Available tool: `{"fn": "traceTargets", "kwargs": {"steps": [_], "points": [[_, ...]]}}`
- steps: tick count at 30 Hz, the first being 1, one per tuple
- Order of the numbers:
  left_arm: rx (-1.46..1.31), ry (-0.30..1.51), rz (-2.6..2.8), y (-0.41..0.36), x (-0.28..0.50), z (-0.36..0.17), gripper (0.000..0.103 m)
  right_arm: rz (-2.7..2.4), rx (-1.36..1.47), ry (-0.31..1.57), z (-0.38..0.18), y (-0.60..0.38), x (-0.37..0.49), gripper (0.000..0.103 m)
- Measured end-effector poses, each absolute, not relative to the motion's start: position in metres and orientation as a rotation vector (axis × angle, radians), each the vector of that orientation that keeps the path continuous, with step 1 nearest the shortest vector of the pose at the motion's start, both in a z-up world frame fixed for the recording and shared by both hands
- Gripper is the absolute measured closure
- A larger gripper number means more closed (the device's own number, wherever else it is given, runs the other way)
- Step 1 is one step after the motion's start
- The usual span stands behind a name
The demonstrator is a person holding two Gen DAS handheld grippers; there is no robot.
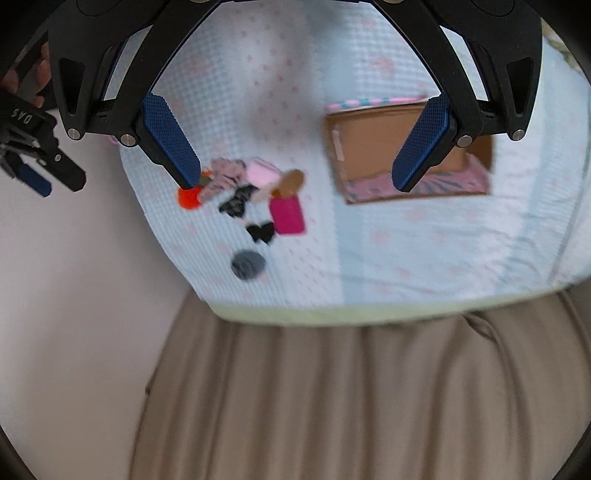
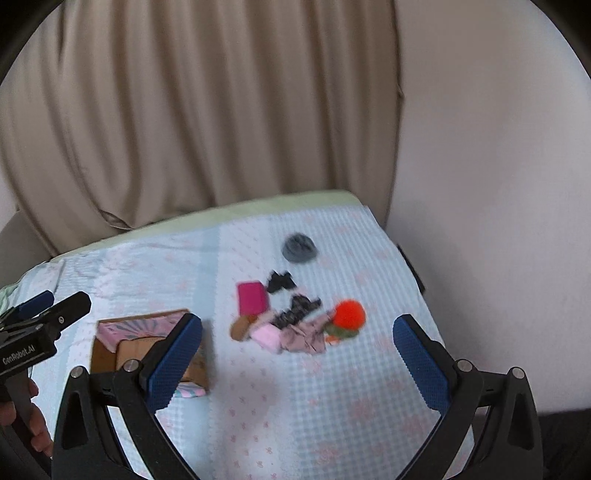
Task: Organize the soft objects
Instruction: 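Grasp the brown plush bear with the left tool while the right tool grasps the orange pompom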
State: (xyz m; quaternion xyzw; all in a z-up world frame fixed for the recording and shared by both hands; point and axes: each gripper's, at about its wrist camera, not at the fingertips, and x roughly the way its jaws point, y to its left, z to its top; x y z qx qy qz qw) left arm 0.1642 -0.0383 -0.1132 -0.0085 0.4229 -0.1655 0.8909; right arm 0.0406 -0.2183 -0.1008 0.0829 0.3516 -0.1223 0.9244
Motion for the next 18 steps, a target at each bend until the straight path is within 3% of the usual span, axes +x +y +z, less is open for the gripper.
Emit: {"fn": "traceTargets", "kwargs": {"steps": [18], "points": [[-0.087,1.238,-0.255,-0.139,0.295,-0.322,0.007,-0.296,0.218,0.940,-0.257,-0.360,0.146,0.000]]}}
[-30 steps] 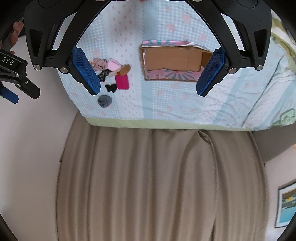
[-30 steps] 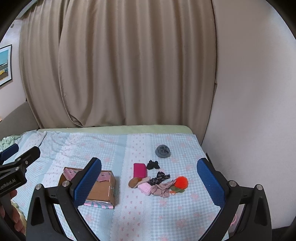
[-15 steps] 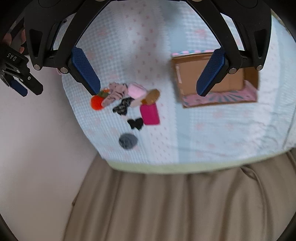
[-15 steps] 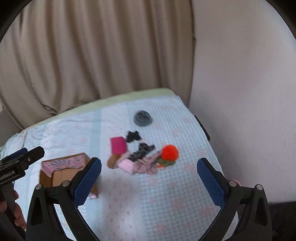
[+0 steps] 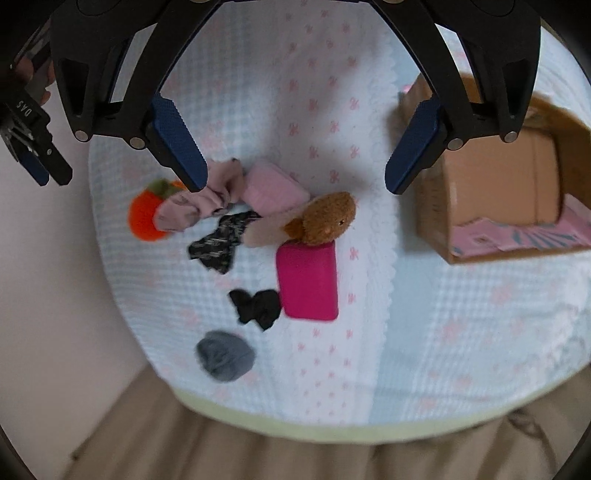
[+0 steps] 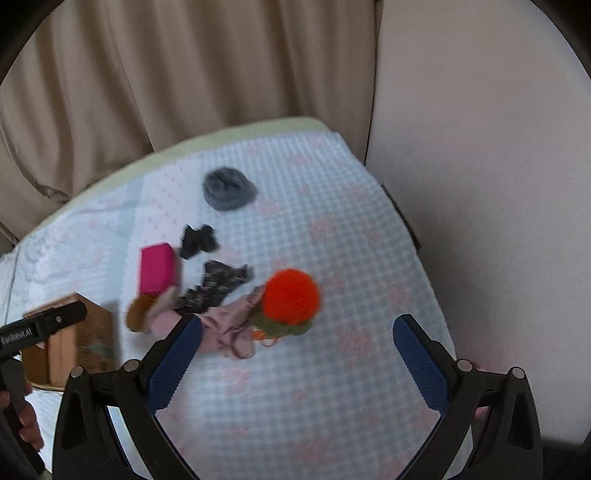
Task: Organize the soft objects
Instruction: 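Grasp the brown plush bear with the left tool while the right tool grasps the orange pompom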
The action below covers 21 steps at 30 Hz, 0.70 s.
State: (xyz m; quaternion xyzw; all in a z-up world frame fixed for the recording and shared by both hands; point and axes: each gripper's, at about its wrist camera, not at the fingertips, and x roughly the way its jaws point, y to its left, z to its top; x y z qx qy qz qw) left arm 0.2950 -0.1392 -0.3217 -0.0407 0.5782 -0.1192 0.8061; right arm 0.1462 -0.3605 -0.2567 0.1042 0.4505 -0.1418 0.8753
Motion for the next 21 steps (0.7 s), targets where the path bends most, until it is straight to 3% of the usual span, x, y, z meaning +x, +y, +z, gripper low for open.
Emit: {"fn": "traceTargets", "kwargs": {"steps": [8,16,18,21], "points": [[-0.173,1.304,-0.162,-0.137,0.327,-0.392,0.007,-0.219,0.205,1.038,-0.338,-0.395,0.194,0.006],[-0.278,1.307,-0.176,-0.131,0.343,-0.438,0.009,-0.128,0.209,1.092,-0.392,-0.399,0.220,0.019],[-0.343,1.299,-0.193,-0.125,0.344,-0.443,0.017,-0.099,0.215,1.095,-0.403,-0.399,0.225,0.020],[-0.450,1.303,-0.213,-0.118,0.343,-0.452,0.026,-0.058,0.248,1.090,-0.414,-0.401,0.232,0.032]]}}
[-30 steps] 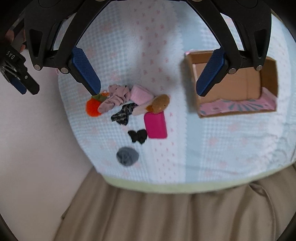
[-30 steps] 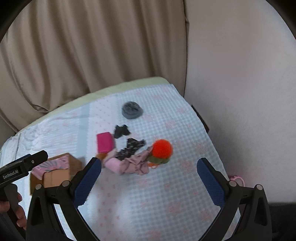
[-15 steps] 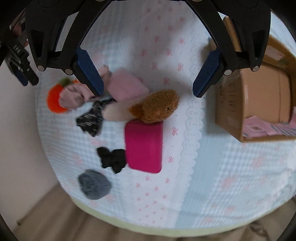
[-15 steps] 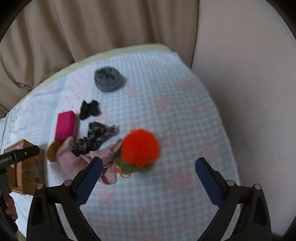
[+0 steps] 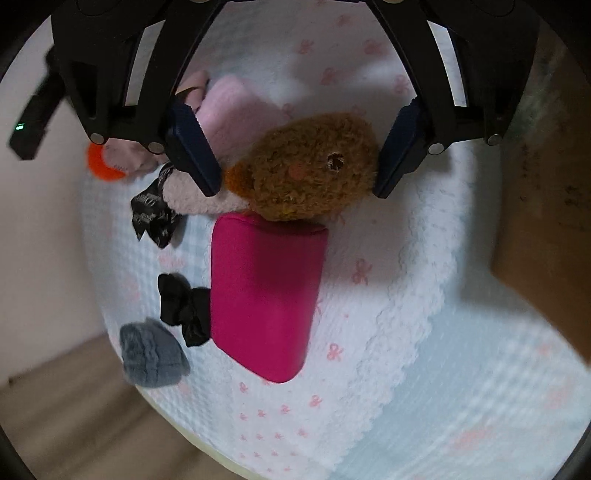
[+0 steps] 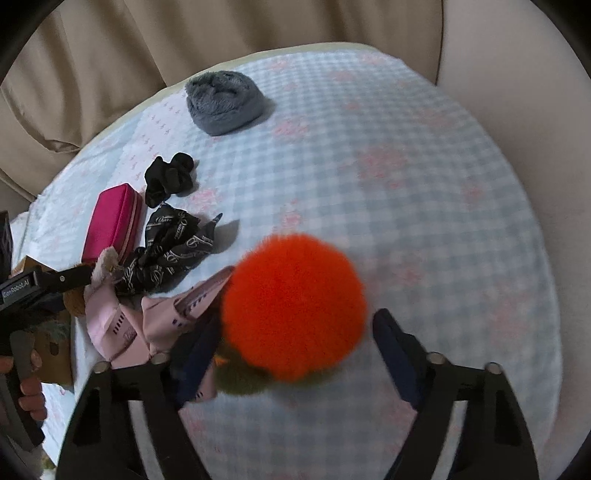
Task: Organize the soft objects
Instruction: 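Grasp the brown plush bear with the left tool while the right tool grasps the orange pompom, then lower the bear into the box with the left tool while the right tool lowers the pompom in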
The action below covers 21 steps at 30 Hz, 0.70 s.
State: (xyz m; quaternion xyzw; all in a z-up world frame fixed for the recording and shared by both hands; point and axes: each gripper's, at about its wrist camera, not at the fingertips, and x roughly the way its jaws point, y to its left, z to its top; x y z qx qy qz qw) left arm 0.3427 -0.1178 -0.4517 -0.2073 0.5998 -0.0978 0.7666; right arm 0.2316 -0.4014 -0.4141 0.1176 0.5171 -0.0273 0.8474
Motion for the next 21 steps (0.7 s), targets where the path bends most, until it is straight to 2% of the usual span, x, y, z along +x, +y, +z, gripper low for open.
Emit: {"fn": "traceTargets", "kwargs": {"steps": [1,2,4,6,8,12,21], "points": [[-0.459,1.308,-0.207,-0.117,0.341,-0.454,0.029,-0.046,0.262,1.094,-0.418,-0.403,0.235,0.034],[-0.468,1.311,-0.215,-0.117,0.341,-0.456,0.029,-0.043,0.272,1.097,-0.422,-0.403,0.238,0.040],[-0.476,1.299,-0.226,-0.116,0.340,-0.457,0.030,-0.036,0.294,1.105,-0.428,-0.404,0.242,0.044],[-0.465,1.294,-0.236,-0.117,0.340,-0.456,0.036,-0.040,0.302,1.105,-0.431,-0.405,0.245,0.058],[-0.441,1.286,-0.238,-0.118,0.340,-0.453,0.040,-0.037,0.302,1.101,-0.431,-0.404,0.248,0.067],[-0.363,1.274,-0.236,-0.127,0.340,-0.440,0.046,-0.050,0.289,1.102,-0.431,-0.403,0.249,0.072],[-0.333,1.232,-0.265,-0.129,0.335,-0.409,0.046,-0.079,0.293,1.056,-0.408,-0.405,0.245,0.073]]}}
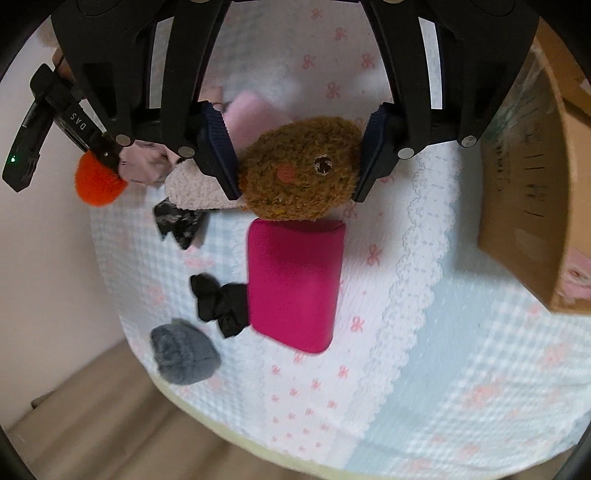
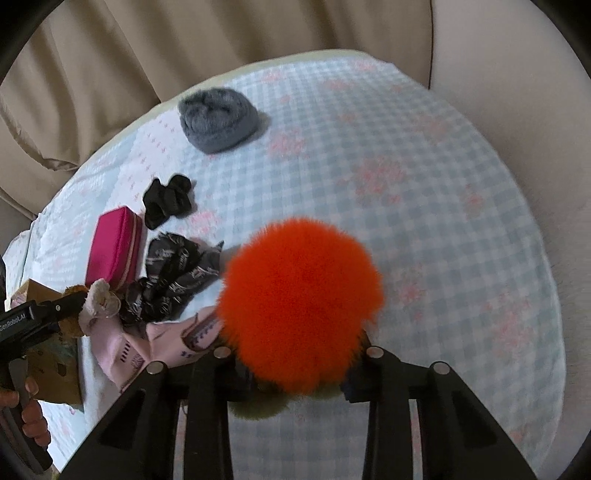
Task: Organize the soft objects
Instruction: 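Lower the bear into the box with the left tool while the right tool lowers the pompom in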
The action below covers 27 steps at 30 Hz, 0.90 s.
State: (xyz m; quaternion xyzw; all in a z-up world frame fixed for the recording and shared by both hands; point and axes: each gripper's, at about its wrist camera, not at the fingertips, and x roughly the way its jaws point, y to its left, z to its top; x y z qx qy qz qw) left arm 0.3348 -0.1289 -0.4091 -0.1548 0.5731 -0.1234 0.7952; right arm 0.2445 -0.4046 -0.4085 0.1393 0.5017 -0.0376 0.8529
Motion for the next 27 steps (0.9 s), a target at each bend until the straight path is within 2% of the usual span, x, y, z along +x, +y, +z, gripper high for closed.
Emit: {"fn": "traceTargets", "kwargs": {"steps": [9,14,21,27], "points": [[-0.336,1.125,-0.295,-0.119,0.316,-0.333,0.046,-0.101,0.256,0.979,-0.349,-0.402,0.223,0.073],[-0.346,1.047,-0.294,-0.103,0.292,-0.276,0.046,-0.106,0.228,0.933,-0.297,-0.385,0.204,0.073],[-0.364,0.953,-0.229,-0.054,0.253,-0.201,0.046,-0.063,0.189,0.880,-0.222,-0.343,0.184,0.073],[-0.366,0.901,-0.169,0.013,0.229,-0.164,0.046,0.018,0.152,0.831,-0.172,-0.278,0.179,0.073]]}}
